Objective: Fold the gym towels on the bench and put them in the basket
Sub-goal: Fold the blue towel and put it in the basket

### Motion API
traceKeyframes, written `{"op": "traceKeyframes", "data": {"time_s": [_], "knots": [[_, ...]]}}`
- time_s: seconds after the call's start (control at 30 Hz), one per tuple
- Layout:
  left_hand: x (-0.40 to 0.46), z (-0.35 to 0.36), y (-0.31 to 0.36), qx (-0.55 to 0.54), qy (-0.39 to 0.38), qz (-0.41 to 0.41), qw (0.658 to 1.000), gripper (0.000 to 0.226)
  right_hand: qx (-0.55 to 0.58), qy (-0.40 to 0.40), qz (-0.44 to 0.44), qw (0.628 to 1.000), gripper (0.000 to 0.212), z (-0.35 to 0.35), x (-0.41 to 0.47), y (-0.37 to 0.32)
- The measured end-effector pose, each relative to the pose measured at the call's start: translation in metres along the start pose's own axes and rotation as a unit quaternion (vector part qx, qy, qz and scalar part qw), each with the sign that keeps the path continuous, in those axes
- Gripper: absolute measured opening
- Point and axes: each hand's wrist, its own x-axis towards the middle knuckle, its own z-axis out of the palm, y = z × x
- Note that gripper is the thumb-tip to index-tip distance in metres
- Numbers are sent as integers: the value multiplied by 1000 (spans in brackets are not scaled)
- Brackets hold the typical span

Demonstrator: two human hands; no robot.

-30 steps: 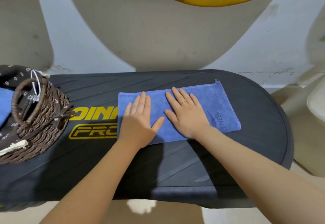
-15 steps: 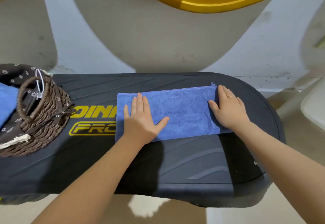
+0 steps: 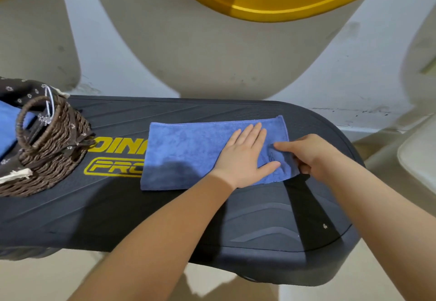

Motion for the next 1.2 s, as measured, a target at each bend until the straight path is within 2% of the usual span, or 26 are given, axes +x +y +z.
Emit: {"op": "traceKeyframes", "data": {"time_s": [0.07,0.17,0.23,0.3,0.37,0.47,0.53,0.63,0.7,0.73,0.87,0.97,1.03,1.1,1.17,1.2], "knots": [[-1,0,-1,-7,-3,-6,1000,80,-15,-39,20,999,25,0,-6,0],[-1,-2,-2,-12,-11,0,1000,79,29,-60,21,998,19,2,-10,-2],[-1,-5,-3,-52,-21,1,998,77,30,-38,-34,998,15,6,-11,-3],[-4,-12,-7,-172,-16,-5,985,70,-7,25,-133,991,16,12,-14,-8],[-12,-19,-11,-294,51,-34,954,56,-40,36,-204,977,14,22,-21,-16],[-30,-24,-21,-401,153,-119,895,37,-168,58,-266,948,37,48,-29,-27],[-40,-29,-27,-491,162,-156,842,34,-217,65,-289,930,35,68,-31,-33],[-49,-38,-38,-606,170,-180,756,39,-244,51,-295,922,20,98,-34,-35],[-53,-41,-47,-638,169,-209,721,41,-259,49,-307,914,13,115,-35,-33],[-55,-42,-51,-640,158,-219,719,38,-264,45,-311,912,11,122,-35,-33],[-58,-42,-61,-593,119,-286,743,30,-278,3,-323,905,16,134,-35,-34],[-59,-40,-65,-572,111,-299,756,32,-282,-47,-308,907,22,129,-39,-40],[-56,-40,-69,-560,113,-302,763,32,-305,-9,-315,899,27,124,-36,-44],[-55,-38,-76,-473,113,-289,825,33,-372,74,-359,853,36,122,-26,-37],[-62,-39,-85,-339,128,-248,898,39,-413,66,-362,833,58,127,-23,-25],[-68,-38,-91,-275,145,-222,924,46,-434,52,-356,826,68,133,-22,-18]]}}
